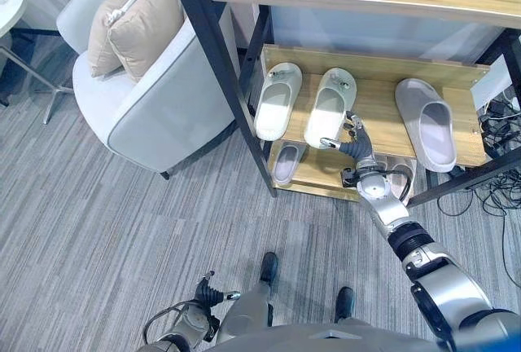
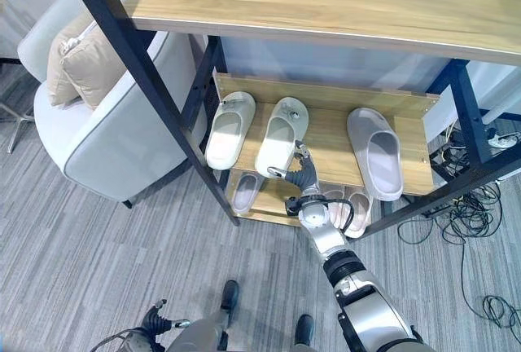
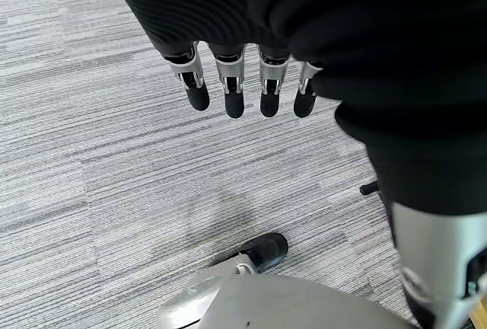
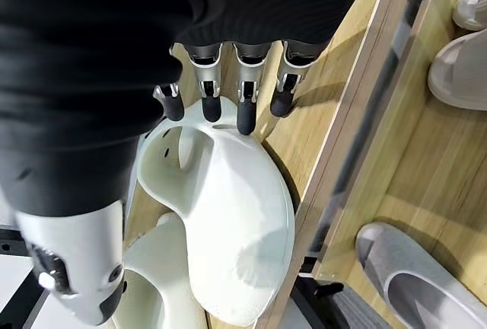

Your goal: Arrange the slippers neatly on the shoe rack.

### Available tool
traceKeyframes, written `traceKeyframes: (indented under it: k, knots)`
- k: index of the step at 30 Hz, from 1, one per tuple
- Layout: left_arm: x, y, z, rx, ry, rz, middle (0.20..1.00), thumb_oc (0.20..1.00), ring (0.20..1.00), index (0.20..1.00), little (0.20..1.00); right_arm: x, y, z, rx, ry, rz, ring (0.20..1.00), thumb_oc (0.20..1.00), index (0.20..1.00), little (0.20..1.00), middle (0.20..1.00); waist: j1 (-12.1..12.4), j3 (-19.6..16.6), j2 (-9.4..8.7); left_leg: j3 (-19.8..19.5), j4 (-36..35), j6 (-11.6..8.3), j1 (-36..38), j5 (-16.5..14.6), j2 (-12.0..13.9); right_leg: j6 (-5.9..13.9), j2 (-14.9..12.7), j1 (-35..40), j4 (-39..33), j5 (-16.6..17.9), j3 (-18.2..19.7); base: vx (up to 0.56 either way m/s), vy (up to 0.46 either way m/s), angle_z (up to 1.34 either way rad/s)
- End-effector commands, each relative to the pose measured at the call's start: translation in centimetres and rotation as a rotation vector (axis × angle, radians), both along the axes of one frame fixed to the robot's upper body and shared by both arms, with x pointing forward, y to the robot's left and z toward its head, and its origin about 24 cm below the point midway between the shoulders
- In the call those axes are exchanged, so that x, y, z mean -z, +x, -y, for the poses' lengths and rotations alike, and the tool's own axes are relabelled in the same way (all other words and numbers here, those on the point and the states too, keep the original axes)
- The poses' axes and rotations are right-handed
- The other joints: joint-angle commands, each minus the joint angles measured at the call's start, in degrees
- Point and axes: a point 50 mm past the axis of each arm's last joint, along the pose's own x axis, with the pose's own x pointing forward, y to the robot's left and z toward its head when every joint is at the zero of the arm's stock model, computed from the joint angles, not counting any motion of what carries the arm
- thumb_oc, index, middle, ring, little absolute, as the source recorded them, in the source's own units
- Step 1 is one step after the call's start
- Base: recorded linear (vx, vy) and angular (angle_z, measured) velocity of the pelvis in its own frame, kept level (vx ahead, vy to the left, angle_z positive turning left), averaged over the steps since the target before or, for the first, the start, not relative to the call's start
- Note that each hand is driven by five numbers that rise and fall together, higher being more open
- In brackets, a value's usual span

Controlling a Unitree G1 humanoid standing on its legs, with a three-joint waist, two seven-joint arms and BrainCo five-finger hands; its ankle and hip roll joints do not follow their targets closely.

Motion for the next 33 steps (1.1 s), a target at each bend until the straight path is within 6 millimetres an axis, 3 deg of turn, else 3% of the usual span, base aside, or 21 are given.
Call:
traceKeyframes:
  k: [1,11,14,22,27,33]
  knots:
    - [0.1,0.2,0.3,0.044,0.044,-0.024,1.000,1.000,1.000,1.000,1.000,-2.6,0.6,-0.8,-0.031,0.012,0.128,1.000,1.000,1.000,1.000,1.000,1.58,-0.94,-0.81,1.80,0.60,-2.53,-0.08,-4.56,1.31,3.66,-4.36,-1.84,0.28,2.76,1.20,0.05,0.019,0.12]
    - [0.1,0.9,1.7,0.087,0.035,0.009,1.000,1.000,1.000,1.000,1.000,-4.0,-0.6,4.7,0.288,-0.063,0.281,1.000,1.000,1.000,1.000,1.000,0.94,-0.47,-0.34,1.13,0.60,-2.54,-1.13,-4.67,1.13,3.97,-4.66,-2.39,0.28,2.62,0.30,0.02,0.005,0.09]
    - [0.0,1.3,1.8,0.105,0.035,0.021,1.000,1.000,1.000,1.000,1.000,-4.1,0.0,5.8,0.332,-0.039,0.264,1.000,1.000,1.000,1.000,1.000,1.41,-0.30,-0.28,0.73,0.60,-2.65,-2.08,-4.47,0.93,4.06,-4.75,-3.01,0.28,2.78,0.04,0.00,-0.004,0.01]
    - [-0.2,1.7,1.8,0.135,0.025,0.036,1.000,1.000,1.000,1.000,1.000,-8.0,2.9,9.0,0.389,-0.090,0.285,1.000,1.000,1.000,1.000,1.000,4.00,0.31,0.51,-1.01,0.60,-3.35,-5.58,-3.26,0.14,4.41,-5.06,-5.23,0.28,3.23,-1.56,0.00,-0.004,0.12]
    - [-0.1,1.5,1.9,0.140,0.022,0.029,1.000,1.000,1.000,1.000,1.000,-9.5,3.7,9.1,0.382,-0.067,0.305,1.000,1.000,1.000,1.000,1.000,4.93,0.46,1.12,-1.71,0.60,-3.55,-6.53,-2.92,-0.22,4.57,-5.33,-5.71,0.28,3.35,-2.23,0.01,0.005,0.08]
    - [-0.2,1.9,2.0,0.137,0.015,0.032,1.000,1.000,1.000,1.000,1.000,-9.4,3.9,8.3,0.322,-0.058,0.290,1.000,1.000,1.000,1.000,1.000,4.90,0.44,1.37,-2.43,0.60,-3.65,-6.65,-2.95,-0.53,4.57,-5.47,-5.31,0.28,3.13,-3.07,0.01,0.002,0.04]
